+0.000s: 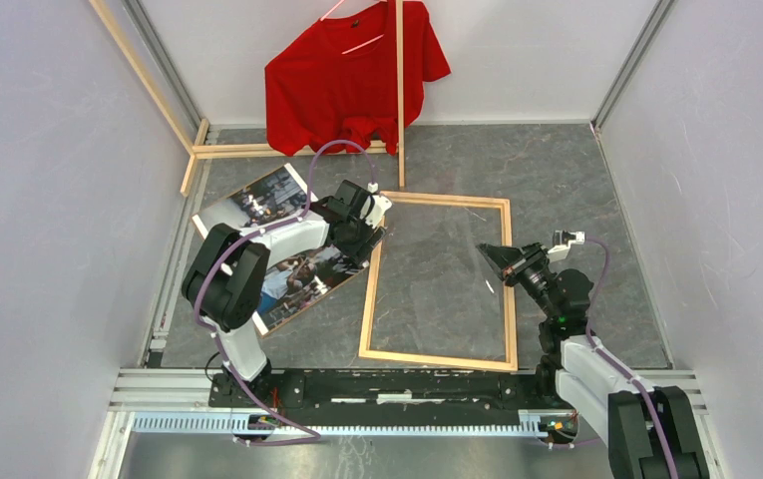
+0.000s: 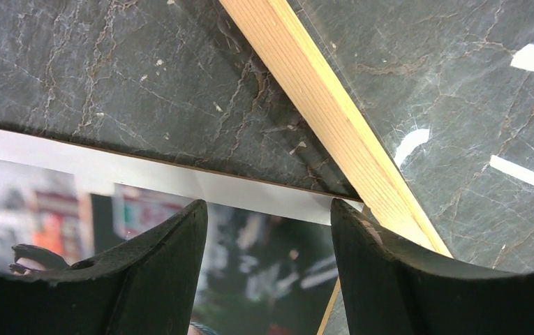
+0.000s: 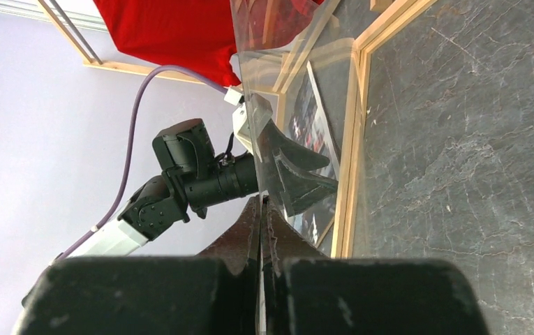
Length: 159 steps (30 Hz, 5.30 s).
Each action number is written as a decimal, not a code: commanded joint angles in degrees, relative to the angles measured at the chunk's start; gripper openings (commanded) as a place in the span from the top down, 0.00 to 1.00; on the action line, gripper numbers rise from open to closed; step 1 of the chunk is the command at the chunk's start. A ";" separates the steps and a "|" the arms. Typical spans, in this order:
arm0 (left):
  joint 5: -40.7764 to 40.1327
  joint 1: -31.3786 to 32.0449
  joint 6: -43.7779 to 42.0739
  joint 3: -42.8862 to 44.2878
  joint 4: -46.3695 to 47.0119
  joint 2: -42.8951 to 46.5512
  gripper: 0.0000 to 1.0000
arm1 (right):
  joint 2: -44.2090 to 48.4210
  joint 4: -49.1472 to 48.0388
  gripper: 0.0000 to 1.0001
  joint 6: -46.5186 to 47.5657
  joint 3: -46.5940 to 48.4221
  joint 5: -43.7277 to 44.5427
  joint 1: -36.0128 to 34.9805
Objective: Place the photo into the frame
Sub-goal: Place the photo frame item in the photo frame.
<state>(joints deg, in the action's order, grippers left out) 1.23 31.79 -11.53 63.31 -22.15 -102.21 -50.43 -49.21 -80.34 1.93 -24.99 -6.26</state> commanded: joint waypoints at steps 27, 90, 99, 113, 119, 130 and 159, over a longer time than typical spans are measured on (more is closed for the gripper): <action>4.71 -1.87 -1.12 -2.25 2.33 3.51 0.28 | 2.79 12.90 1.00 -1.55 12.79 5.57 -8.50; 5.78 -13.25 0.62 -0.33 1.17 5.97 0.28 | 2.83 23.67 1.00 -1.67 14.44 7.11 -7.90; 5.45 -13.25 0.33 -1.15 1.32 6.40 0.28 | 0.48 27.09 1.00 7.91 13.52 5.37 -3.55; 7.09 -13.03 0.24 -1.17 0.80 5.97 0.28 | 2.03 38.79 1.00 17.36 14.19 6.25 -0.40; 8.06 -11.02 0.02 -1.95 0.54 5.91 0.28 | 1.00 39.70 1.00 22.19 13.78 5.66 3.00; 8.12 -8.03 0.07 -1.18 0.62 4.37 0.28 | -1.42 38.30 1.00 24.70 13.12 4.36 3.97; 7.23 -4.35 0.11 -2.15 3.45 0.74 0.28 | 0.07 -3.06 1.00 2.28 4.74 -8.60 4.10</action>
<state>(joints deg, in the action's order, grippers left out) 7.97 27.46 -11.46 61.47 -20.38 -101.34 -50.63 -45.74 -74.56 6.07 -31.42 -2.09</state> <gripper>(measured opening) 0.720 0.006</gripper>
